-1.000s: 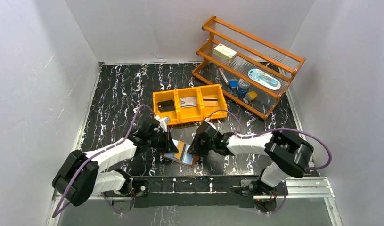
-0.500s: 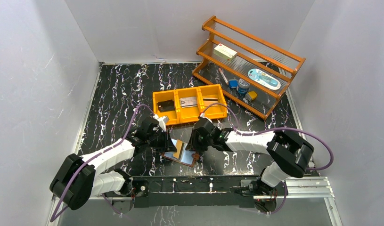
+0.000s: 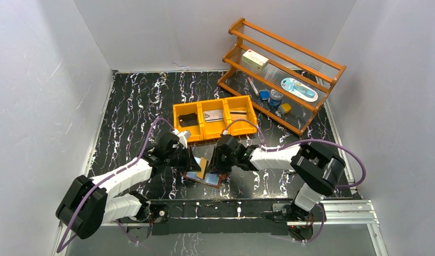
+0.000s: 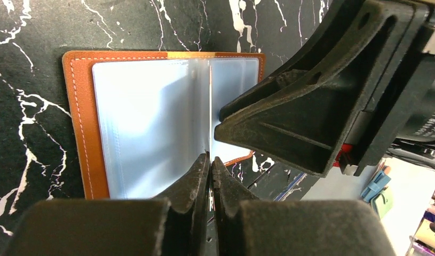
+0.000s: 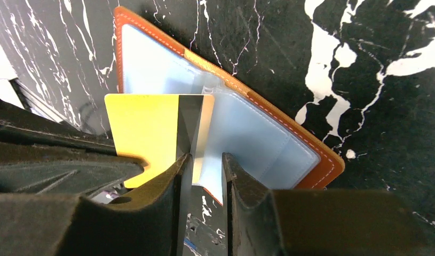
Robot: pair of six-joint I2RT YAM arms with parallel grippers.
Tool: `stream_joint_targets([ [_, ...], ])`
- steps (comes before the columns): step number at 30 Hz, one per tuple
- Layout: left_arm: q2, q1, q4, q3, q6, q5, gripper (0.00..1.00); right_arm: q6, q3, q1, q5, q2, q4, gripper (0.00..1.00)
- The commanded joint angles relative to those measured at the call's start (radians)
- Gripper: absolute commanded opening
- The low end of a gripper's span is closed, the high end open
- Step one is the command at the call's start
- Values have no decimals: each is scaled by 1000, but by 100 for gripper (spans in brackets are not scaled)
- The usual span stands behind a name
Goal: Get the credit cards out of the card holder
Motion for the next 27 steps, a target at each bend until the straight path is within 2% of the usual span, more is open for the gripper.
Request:
stream_joint_targets([
  [1,-3,6,36,-12,1,58,8,37,-54,-1,55,-18,-8,36],
  [6,74,5,70,14,32,159,21,59,-66,-1,71,8,-48,33],
  [10,115,5,43,47,62,171,23,61,-76,-1,85,-10,-44,33],
  [14,106,5,-11,72,72,107,14,58,-72,-1,96,-19,-52,33],
  [17,59,5,-36,74,66,53,4,47,-66,-2,96,-22,-48,33],
  [19,12,5,-63,75,63,4,0,36,-54,-1,100,-25,-54,34],
  [27,-148,8,-207,110,70,-185,0,-38,10,-2,144,-77,-117,37],
])
